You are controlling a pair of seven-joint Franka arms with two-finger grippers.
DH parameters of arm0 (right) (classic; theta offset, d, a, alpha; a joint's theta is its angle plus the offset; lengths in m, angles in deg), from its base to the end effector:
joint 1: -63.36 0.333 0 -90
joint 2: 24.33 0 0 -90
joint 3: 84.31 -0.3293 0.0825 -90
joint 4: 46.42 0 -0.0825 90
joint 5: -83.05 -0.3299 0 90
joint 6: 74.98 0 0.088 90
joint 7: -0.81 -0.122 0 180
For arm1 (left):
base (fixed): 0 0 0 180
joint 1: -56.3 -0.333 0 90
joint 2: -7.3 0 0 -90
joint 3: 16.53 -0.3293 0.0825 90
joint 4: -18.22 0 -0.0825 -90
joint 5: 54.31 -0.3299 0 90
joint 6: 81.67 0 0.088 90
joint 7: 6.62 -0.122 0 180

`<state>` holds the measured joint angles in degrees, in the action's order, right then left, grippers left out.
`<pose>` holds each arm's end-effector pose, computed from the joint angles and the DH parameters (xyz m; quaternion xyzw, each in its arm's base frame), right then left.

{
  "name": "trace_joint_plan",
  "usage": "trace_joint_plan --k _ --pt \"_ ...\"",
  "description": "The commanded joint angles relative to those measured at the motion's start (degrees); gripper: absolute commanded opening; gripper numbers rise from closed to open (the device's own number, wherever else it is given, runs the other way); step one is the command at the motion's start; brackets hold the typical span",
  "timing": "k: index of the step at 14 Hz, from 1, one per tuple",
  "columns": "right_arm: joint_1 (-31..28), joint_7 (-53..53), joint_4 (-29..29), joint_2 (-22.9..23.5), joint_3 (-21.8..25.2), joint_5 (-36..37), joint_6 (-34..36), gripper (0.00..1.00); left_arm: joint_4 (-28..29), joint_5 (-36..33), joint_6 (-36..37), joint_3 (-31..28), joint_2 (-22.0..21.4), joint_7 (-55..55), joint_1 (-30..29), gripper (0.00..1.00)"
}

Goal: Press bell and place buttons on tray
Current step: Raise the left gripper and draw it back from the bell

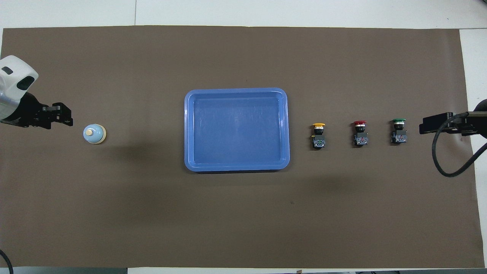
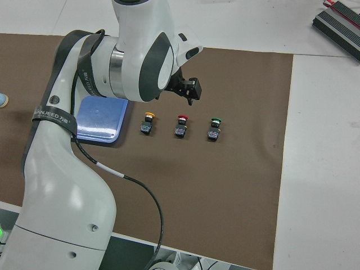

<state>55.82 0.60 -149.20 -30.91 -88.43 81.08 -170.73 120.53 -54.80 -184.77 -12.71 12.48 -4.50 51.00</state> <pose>0.4677 -0.0222 0.5932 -0.9993 0.0337 0.0037 0.0131 0.5295 0.0157 0.5048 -0.9988 -0.0303 0.0382 0.0013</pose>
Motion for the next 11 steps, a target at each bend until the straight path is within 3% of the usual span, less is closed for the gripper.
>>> trace_joint_plan --k 1,11 --pt "-0.6 0.3 0.7 0.2 -0.5 0.4 1.3 1.00 0.3 0.0 3.2 -0.5 -4.1 0.5 0.6 1.00" --pt "-0.6 0.3 0.7 0.2 -0.5 0.4 1.3 1.00 0.2 0.2 15.3 -0.5 -12.1 0.5 1.5 1.00"
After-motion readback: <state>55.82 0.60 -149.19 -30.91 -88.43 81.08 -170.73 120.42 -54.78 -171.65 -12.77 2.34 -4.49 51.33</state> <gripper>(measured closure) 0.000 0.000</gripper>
